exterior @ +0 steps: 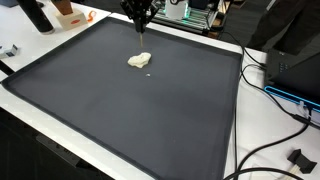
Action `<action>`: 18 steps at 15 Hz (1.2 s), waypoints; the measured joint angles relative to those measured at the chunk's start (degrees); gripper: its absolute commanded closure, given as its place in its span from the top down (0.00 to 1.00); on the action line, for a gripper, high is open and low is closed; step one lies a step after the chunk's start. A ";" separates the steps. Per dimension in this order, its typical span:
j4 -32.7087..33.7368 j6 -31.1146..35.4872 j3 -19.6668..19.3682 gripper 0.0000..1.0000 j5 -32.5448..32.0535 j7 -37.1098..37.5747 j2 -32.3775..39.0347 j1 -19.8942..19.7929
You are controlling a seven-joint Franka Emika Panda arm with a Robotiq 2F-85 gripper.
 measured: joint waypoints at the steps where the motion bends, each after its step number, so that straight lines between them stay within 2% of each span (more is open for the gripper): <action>1: -0.65 0.00 1.37 0.03 0.00 0.00 -0.31 -1.00; 9: -3.87 0.00 11.95 0.03 0.00 -0.14 -1.94 -8.53; 10: -4.15 0.00 12.98 0.13 0.00 -0.14 -2.05 -9.29; 11: -4.49 0.00 13.88 0.13 0.00 -0.15 -2.18 -9.96; 15: -4.92 0.00 14.83 0.13 0.00 -0.17 -2.68 -10.75; 16: -4.95 0.00 14.83 0.03 0.00 -0.17 -2.68 -10.76; 18: -4.99 -0.07 14.81 0.03 0.00 -0.39 -2.48 -10.71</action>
